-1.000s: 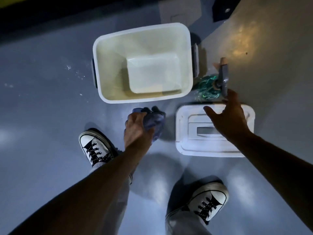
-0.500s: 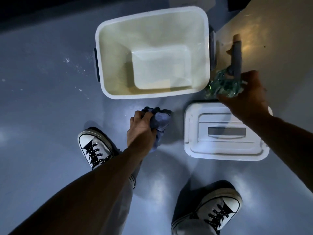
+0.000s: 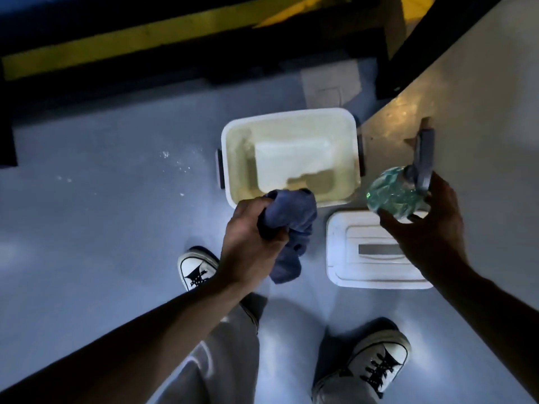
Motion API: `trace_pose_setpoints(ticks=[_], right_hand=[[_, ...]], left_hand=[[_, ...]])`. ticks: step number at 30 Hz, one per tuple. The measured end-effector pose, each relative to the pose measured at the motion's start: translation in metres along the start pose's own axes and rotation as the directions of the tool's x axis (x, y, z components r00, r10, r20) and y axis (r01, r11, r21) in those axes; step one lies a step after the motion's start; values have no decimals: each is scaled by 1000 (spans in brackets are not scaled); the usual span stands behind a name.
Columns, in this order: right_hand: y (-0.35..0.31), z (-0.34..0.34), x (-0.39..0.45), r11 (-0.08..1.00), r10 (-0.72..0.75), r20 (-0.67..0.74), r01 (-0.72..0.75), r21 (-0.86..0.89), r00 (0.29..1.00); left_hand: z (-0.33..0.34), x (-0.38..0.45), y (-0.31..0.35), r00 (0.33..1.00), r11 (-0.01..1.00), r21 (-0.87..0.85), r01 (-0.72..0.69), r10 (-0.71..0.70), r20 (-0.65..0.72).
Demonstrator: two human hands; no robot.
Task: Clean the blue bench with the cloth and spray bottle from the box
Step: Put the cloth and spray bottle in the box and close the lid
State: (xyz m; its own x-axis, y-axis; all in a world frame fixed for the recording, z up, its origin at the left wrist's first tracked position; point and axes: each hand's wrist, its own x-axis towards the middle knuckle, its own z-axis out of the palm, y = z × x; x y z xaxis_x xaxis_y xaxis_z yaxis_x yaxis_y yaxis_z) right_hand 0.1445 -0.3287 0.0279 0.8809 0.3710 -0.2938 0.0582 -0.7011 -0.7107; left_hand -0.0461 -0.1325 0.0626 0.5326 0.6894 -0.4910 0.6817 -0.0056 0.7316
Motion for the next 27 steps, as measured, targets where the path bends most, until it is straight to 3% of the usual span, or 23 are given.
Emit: trace_pose_setpoints(ticks=[7, 13, 17, 23, 27], right_hand=[[-67, 17, 9, 995, -82, 80, 87, -57, 993], [-83, 59, 38, 968, -181, 228, 215, -132, 957], [-77, 85, 55, 920, -206, 305, 290, -262, 930], [-76, 109, 70, 808, -228, 416, 409, -423, 880], [-71, 129, 81, 654, -253, 498, 526, -543, 830]], left_hand=[[-35, 70, 24, 984, 985, -91, 149, -157, -88], [-14, 134, -2, 961, 963, 18, 270, -268, -74], [3, 146, -27, 980, 973, 136, 187, -174, -97], [2, 125, -47, 995, 993, -64, 95, -96, -8], [-6, 122, -63, 998, 993, -100, 60, -61, -7]])
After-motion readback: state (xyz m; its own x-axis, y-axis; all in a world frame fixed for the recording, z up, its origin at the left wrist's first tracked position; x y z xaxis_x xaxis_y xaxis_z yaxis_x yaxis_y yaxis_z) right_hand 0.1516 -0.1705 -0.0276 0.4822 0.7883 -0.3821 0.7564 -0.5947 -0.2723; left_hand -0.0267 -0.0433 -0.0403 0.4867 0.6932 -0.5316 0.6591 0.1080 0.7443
